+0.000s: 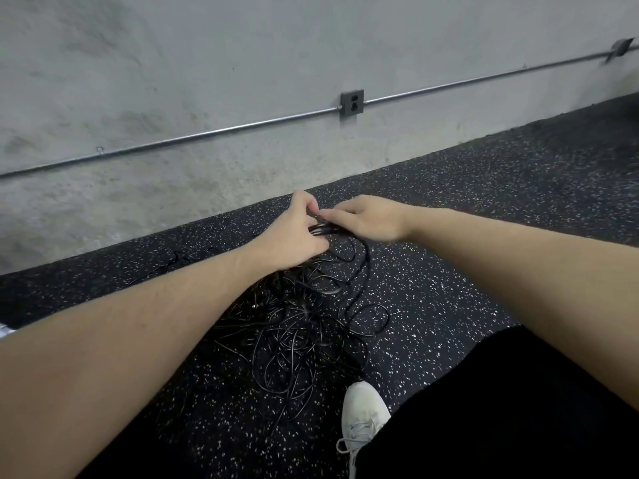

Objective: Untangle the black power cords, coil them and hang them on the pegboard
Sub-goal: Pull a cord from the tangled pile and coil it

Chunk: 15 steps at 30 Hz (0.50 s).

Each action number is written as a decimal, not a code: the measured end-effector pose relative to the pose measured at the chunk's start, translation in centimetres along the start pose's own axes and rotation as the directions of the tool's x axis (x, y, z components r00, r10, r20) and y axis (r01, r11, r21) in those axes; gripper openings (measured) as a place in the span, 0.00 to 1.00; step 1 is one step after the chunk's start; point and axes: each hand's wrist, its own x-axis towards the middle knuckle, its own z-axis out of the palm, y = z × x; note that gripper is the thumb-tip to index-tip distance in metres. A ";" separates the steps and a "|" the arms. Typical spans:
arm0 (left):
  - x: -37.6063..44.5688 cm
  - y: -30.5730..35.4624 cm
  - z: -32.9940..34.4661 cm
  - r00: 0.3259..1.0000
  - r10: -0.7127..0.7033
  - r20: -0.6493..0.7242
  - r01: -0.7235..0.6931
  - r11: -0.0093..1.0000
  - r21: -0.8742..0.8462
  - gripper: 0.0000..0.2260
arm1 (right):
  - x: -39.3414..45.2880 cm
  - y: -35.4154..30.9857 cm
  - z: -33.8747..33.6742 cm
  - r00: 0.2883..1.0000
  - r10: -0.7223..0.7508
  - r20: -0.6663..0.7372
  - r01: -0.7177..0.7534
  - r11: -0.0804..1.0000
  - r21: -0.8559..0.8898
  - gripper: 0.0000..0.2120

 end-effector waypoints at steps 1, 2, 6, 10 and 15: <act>-0.1 -0.1 -0.1 1.000 0.010 0.016 -0.010 1.000 -0.012 0.19 | 0.2 0.0 0.1 1.000 -0.014 0.008 0.014 1.000 -0.003 0.23; -0.1 -0.3 -0.1 1.000 0.016 0.026 -0.015 1.000 -0.023 0.19 | 0.3 0.0 0.2 1.000 -0.025 0.017 0.025 1.000 -0.004 0.21; 0.1 -1.0 0.0 0.999 0.013 0.031 -0.011 0.998 -0.062 0.14 | 0.2 0.0 0.1 0.999 -0.040 -0.003 0.040 0.995 0.095 0.22; -0.7 -2.8 0.2 0.983 -0.044 0.179 0.003 0.975 0.223 0.06 | -1.1 0.2 -1.2 0.991 -0.025 -0.134 0.068 0.943 0.327 0.23; -1.5 -5.5 -0.2 0.961 -0.170 0.216 0.086 0.932 0.352 0.15 | -2.1 2.2 -2.3 0.936 0.070 -0.345 0.145 0.817 0.558 0.24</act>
